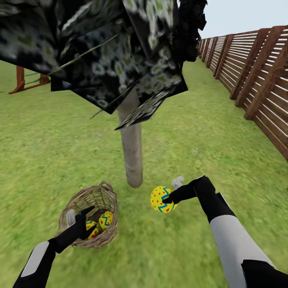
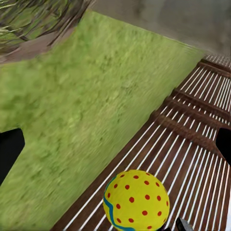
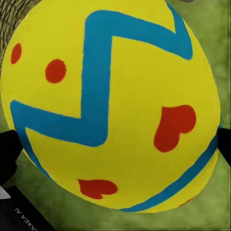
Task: Take the three Easter eggs out of the wicker basket on the lawn in the garden, then place them on the lawn next to a single tree (choose any tree) so that all three eggs are next to the same tree and none are left in the basket.
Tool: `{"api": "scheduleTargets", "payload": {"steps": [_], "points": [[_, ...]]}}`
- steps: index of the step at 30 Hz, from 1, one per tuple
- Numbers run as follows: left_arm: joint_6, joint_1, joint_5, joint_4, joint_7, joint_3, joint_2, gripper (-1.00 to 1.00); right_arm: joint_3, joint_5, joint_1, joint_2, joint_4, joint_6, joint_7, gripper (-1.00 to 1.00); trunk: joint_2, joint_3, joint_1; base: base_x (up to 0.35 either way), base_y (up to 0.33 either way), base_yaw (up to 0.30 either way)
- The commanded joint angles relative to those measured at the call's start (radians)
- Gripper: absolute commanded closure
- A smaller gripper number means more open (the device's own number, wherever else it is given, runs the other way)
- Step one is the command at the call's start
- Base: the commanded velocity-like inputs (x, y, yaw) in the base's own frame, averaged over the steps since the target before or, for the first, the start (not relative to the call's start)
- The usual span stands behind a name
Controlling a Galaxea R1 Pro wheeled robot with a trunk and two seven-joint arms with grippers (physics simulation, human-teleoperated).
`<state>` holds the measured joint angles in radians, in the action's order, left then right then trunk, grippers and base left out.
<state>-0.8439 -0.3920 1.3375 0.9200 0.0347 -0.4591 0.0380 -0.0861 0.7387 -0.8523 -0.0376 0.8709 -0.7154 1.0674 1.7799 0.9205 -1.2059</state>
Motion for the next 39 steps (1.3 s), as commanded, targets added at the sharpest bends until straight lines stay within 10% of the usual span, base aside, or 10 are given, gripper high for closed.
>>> {"api": "scheduleTargets", "payload": {"steps": [1, 7, 11, 14, 39], "points": [[-0.006, -0.001, -0.005, 0.0, 0.004, -0.003, -0.001, -1.0, -0.004, 0.008, -0.001, -0.001, 0.001, -0.003, 0.008, 1.0, 0.0, 0.001, 0.0, 0.0, -0.333, -0.001], [-0.006, -0.001, -0.005, 0.002, 0.004, -0.003, -0.001, -1.0, -0.005, 0.003, 0.054, -0.007, -0.065, 0.078, -0.02, 1.0, 0.0, 0.001, 0.0, 0.0, -0.245, 0.0], [-0.006, -0.001, -0.005, 0.002, 0.004, -0.003, -0.001, -1.0, -0.004, -0.004, 0.058, -0.014, -0.078, 0.135, -0.373, 1.0, 0.0, 0.001, 0.0, 0.0, -0.15, 0.009], [-0.006, -0.001, -0.004, 0.002, 0.004, -0.004, -0.001, -1.0, -0.007, -0.005, 0.065, -0.052, -0.078, 0.14, -0.515, 1.0, 0.0, 0.001, 0.0, 0.0, -0.012, 0.248], [-0.008, -0.001, -0.003, 0.018, 0.024, 0.063, 0.006, -1.0, -0.006, -0.007, 0.084, -0.076, -0.095, 0.198, -0.528, 1.0, 0.0, 0.001, 0.0, 0.0, -0.275, 0.298]]}}
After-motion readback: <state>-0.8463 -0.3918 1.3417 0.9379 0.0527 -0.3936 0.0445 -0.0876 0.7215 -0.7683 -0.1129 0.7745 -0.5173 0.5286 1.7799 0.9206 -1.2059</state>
